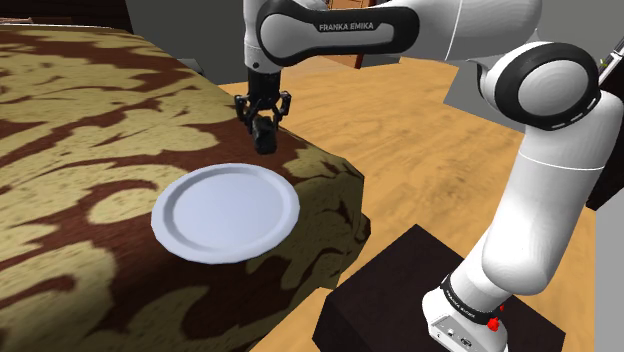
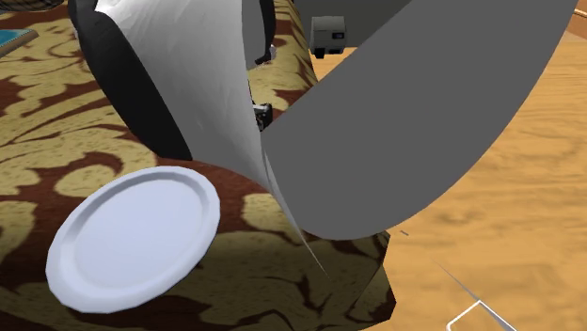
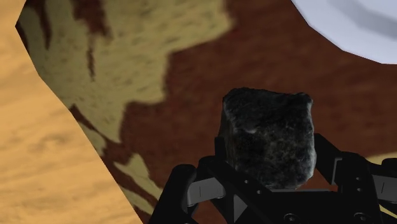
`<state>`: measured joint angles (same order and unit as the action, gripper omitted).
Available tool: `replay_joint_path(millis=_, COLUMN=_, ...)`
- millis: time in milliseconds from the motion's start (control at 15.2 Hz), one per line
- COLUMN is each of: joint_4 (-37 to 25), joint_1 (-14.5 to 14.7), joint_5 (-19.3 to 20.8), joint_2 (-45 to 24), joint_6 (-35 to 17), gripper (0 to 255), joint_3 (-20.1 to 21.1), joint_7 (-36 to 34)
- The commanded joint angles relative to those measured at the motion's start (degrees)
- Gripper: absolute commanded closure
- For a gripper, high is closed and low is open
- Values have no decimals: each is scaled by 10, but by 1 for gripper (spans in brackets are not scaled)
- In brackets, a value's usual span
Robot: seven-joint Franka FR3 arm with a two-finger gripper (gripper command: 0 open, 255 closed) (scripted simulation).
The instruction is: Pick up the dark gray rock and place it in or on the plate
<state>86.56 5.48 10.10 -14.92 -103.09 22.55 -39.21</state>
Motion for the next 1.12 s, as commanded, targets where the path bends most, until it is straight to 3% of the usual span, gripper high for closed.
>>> replay_joint_path(millis=0, joint_4=-13, joint_1=1, joint_5=-1, joint_2=-1, joint_6=14, gripper=255, joint_3=1, joint_7=1)
replay_joint_path(millis=858, joint_4=-146, joint_1=16, joint_5=7, joint_2=-24, joint_6=125, gripper=255, joint_3=3, joint_7=6)
replay_joint_path(millis=1056, joint_4=-133, joint_1=28, joint_5=5, joint_2=-9, joint_6=127, gripper=255, joint_3=11, joint_7=-15)
